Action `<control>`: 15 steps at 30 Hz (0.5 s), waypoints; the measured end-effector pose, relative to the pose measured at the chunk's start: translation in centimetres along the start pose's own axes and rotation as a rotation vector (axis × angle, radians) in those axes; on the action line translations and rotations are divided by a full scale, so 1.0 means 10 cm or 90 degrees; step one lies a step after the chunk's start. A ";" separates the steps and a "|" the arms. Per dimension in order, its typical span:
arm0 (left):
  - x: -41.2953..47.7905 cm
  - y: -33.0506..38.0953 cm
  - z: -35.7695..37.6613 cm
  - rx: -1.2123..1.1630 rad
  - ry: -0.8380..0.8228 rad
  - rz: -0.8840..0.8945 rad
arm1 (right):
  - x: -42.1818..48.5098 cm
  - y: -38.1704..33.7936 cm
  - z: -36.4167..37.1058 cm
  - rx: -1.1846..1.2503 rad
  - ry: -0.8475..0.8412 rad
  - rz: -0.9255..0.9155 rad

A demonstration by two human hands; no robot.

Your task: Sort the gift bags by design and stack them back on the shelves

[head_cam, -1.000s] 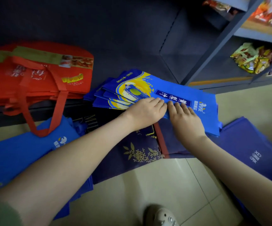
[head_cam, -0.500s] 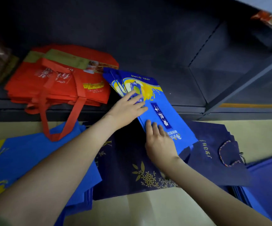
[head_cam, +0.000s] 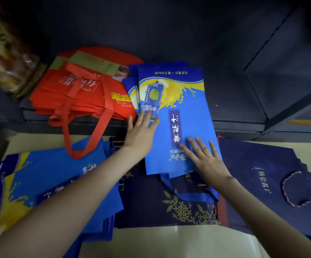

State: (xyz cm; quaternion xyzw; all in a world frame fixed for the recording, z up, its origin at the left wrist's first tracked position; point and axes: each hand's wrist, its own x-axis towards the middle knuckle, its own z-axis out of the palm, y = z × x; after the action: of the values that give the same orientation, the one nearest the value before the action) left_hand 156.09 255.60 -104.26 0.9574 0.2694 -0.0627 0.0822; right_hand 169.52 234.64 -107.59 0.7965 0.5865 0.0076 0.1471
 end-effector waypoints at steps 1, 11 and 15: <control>-0.05 0.07 0.06 -0.025 -0.009 0.003 | 0.02 0.02 0.04 -0.006 -0.006 -0.003; -0.49 0.46 0.82 0.053 -0.032 0.093 | 0.07 -0.03 0.20 0.037 -0.041 -0.028; -0.40 0.53 0.95 0.161 0.059 0.120 | 0.07 -0.04 0.28 0.038 0.016 -0.035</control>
State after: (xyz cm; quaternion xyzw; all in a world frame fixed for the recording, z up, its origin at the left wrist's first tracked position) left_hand 154.75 247.34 -112.22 0.9830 0.1722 -0.0441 -0.0459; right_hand 169.88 234.82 -110.54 0.7838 0.6100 -0.0040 0.1164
